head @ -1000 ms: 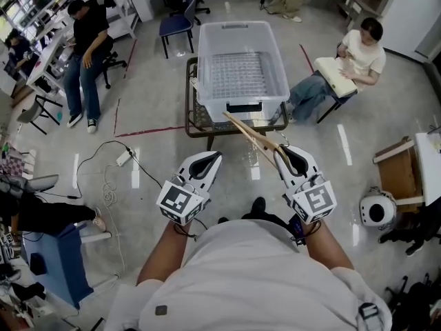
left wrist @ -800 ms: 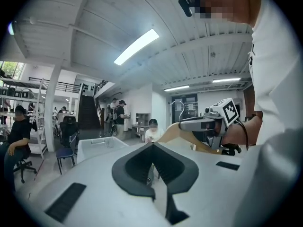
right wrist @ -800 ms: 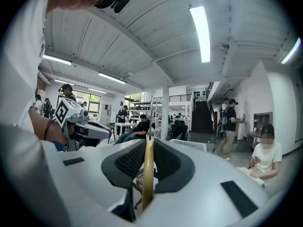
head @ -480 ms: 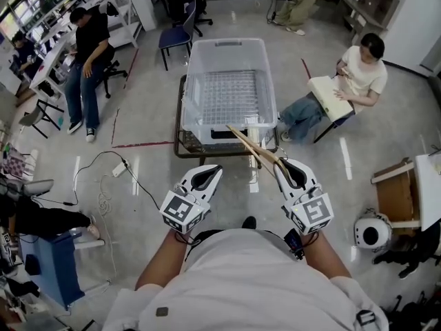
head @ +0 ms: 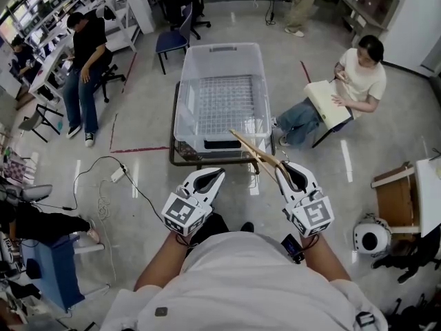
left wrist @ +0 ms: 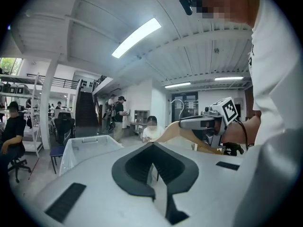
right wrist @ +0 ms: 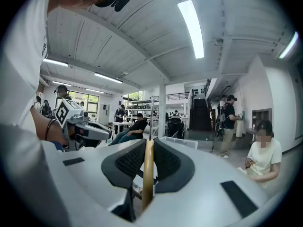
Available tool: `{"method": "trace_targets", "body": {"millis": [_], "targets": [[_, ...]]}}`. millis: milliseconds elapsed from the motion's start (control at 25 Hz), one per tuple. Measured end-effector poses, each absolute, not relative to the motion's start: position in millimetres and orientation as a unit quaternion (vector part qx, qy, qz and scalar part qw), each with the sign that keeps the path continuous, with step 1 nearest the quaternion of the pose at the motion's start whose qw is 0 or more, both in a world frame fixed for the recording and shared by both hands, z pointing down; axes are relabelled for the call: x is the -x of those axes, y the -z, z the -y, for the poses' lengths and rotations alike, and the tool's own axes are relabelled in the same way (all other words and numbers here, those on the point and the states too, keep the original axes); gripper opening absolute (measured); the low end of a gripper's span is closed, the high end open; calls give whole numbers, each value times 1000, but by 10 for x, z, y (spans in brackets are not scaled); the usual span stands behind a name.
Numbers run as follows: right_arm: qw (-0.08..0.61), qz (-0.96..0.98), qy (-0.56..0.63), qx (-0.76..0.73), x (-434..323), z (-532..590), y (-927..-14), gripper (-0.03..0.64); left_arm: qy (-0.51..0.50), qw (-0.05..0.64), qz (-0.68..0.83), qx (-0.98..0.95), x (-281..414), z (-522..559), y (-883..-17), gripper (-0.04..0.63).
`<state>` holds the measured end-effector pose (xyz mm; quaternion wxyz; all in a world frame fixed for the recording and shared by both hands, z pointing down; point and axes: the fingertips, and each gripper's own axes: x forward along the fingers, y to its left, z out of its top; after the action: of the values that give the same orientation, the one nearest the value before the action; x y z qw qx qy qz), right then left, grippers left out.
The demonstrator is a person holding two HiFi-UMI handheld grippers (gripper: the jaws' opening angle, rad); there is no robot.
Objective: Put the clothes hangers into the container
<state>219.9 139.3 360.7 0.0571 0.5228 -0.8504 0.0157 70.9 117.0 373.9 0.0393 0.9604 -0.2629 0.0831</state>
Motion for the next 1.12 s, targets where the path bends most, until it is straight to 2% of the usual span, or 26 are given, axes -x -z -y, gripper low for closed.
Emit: {"method": "trace_targets", "body": {"millis": [560, 1120], "targets": [[74, 839, -9, -539, -1864, -471, -3632, 64, -57, 45, 245, -967, -428, -137, -3768, 17], [85, 826, -2, -557, -922, 677, -3461, 64, -45, 45, 207, -976, 352, 923, -3661, 17]]}}
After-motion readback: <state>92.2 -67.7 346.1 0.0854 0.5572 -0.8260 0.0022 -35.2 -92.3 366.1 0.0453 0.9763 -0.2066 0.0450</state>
